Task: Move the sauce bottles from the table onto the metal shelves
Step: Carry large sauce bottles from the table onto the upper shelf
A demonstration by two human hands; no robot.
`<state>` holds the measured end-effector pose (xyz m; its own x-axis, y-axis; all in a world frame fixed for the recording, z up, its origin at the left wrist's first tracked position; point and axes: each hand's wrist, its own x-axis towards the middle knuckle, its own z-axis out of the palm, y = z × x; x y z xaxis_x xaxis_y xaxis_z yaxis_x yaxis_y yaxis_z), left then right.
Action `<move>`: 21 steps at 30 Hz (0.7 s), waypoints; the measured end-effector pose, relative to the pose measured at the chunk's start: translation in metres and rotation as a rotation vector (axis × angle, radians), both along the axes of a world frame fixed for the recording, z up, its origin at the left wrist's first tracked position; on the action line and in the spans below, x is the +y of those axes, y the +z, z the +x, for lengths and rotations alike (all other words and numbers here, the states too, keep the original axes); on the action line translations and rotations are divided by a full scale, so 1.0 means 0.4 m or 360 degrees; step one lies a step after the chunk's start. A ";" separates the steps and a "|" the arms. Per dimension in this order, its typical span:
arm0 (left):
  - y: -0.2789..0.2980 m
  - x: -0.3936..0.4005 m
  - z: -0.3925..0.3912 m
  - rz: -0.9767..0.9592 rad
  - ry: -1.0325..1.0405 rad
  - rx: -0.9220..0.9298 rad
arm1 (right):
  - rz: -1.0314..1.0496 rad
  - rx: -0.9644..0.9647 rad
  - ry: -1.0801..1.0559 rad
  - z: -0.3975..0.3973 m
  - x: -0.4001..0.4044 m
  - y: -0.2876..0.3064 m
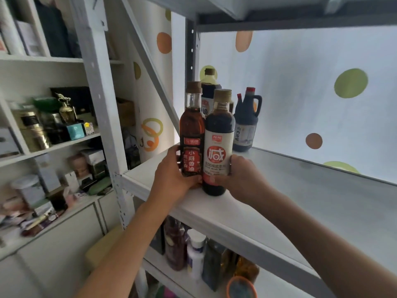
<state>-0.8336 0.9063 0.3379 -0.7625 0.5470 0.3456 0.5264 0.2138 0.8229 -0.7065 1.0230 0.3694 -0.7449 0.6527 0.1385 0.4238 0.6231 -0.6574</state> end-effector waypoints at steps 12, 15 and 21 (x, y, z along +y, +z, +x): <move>0.041 0.183 -0.179 -0.0236 0.0083 0.0222 | -0.0044 0.0141 -0.0097 -0.219 0.177 -0.019; 0.041 0.222 -0.216 -0.0222 0.0110 0.0188 | -0.0117 0.0306 -0.0196 -0.266 0.194 -0.046; 0.026 0.260 -0.262 -0.0130 0.0097 0.0135 | -0.0216 0.0583 -0.0285 -0.312 0.205 -0.076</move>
<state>-0.9383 1.0101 0.3484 -0.7652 0.5293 0.3664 0.5772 0.3122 0.7545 -0.8313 1.1048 0.3390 -0.5358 0.7977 0.2769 0.2405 0.4585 -0.8555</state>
